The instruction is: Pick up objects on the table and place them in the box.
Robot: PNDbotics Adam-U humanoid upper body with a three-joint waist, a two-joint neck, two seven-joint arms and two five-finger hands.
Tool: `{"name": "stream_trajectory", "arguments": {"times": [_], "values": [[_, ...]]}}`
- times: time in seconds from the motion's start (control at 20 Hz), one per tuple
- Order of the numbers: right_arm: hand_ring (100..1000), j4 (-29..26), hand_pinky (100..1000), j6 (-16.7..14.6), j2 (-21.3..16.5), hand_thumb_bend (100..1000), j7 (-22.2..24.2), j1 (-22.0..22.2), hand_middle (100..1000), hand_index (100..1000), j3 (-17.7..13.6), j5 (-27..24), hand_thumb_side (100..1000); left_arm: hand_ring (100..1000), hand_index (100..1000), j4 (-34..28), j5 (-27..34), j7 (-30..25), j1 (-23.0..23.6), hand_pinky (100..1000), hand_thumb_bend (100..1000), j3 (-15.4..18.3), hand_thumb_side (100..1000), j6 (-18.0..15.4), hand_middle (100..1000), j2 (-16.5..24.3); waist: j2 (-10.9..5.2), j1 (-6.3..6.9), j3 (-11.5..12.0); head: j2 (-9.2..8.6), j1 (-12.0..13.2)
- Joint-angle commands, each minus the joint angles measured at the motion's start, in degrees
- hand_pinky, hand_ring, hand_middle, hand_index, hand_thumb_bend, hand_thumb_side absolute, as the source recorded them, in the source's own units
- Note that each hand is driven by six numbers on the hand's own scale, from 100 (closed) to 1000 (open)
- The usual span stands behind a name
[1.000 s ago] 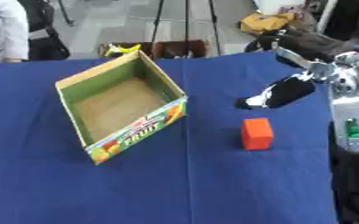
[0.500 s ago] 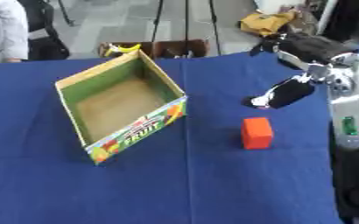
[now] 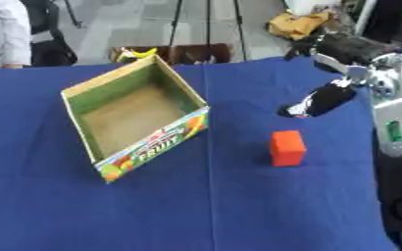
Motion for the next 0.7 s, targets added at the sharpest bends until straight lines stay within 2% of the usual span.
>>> {"name": "stream_trajectory", "arguments": {"times": [0.05, 0.7], "values": [[847, 1.3, 815, -8.1, -2.1, 711, 7.2, -1.6, 837, 881, 0.1, -1.0, 478, 558, 897, -1.1, 0.0, -0.3, -0.4, 358, 498, 0.0, 875, -0.1, 626, 1.3, -0.81, -0.12, 0.0, 0.02, 0.0], [848, 8.7, 814, -10.4, -5.4, 767, 7.2, -4.3, 845, 887, 1.3, -3.3, 487, 558, 897, -1.1, -0.1, -0.4, -0.3, 357, 502, 0.0, 875, 0.0, 627, 1.3, -0.81, -0.21, -0.4, -0.05, 0.1]]}}
